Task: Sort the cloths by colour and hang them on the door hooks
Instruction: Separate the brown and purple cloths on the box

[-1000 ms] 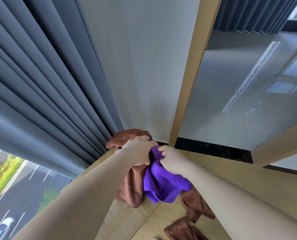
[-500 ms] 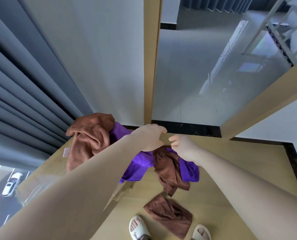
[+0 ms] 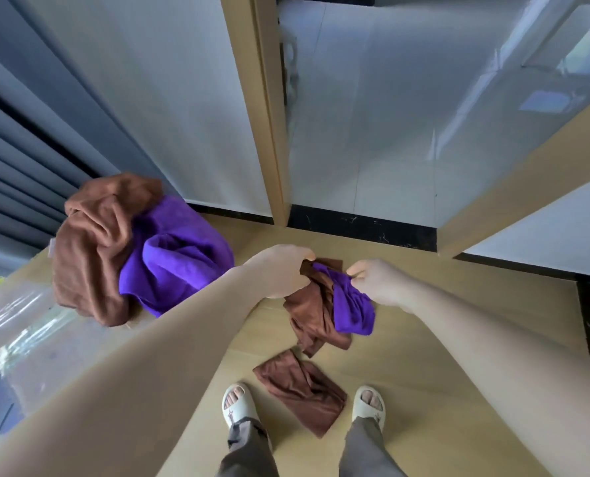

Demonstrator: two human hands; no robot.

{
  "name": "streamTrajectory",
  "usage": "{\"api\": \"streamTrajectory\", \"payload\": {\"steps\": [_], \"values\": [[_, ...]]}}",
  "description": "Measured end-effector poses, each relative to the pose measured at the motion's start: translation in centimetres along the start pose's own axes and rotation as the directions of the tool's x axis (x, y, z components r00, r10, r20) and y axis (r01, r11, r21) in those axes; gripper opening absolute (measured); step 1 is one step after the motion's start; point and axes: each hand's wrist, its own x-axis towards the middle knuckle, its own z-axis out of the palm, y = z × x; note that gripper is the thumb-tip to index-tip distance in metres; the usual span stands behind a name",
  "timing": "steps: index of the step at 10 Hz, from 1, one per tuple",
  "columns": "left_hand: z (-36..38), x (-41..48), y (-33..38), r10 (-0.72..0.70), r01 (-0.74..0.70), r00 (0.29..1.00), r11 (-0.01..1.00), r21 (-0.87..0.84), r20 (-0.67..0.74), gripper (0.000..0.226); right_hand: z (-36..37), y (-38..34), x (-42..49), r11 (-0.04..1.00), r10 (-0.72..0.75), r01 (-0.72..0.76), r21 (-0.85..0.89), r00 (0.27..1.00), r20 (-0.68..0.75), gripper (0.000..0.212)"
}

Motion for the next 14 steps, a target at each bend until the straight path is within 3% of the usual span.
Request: {"api": "streamTrajectory", "payload": {"steps": [3, 5, 8, 10, 11, 12, 14], "values": [[11.4, 3.8, 1.4, -0.185, 0.196, 0.977, 0.975, -0.101, 0.103, 0.054, 1.5, 7.8, 2.9, 0.993, -0.028, 0.039, -0.116, 0.995, 0.099, 0.038], [17.9, 5.6, -0.2, -0.235, 0.250, 0.964, 0.959, -0.130, 0.123, 0.060, 5.2, 10.6, 6.0, 0.974, -0.068, 0.099, -0.205, 0.986, 0.155, 0.042], [28.1, 12.0, -4.7, -0.314, 0.319, 0.947, 0.917, -0.239, 0.063, 0.065, 14.1, 14.3, 14.5, 0.940, -0.124, 0.184, -0.285, 0.968, 0.216, 0.046], [35.7, 17.0, -7.7, -0.347, 0.354, 0.935, 0.905, -0.234, 0.073, 0.068, 21.0, 18.0, 20.5, 0.945, -0.166, 0.220, -0.244, 0.960, 0.223, 0.048], [39.5, 18.6, -9.0, -0.326, 0.339, 0.941, 0.915, -0.217, 0.092, 0.063, 24.5, 20.4, 22.8, 0.938, -0.175, 0.236, -0.254, 0.955, 0.241, 0.029], [43.2, 19.8, -10.2, -0.321, 0.334, 0.942, 0.923, -0.190, 0.096, 0.055, 27.2, 22.2, 24.2, 0.919, -0.183, 0.251, -0.303, 0.954, 0.237, 0.037], [50.4, 22.3, -13.6, -0.315, 0.327, 0.944, 0.931, -0.165, 0.095, 0.065, 32.7, 25.4, 28.0, 0.901, -0.185, 0.240, -0.361, 0.966, 0.179, 0.055]]}}
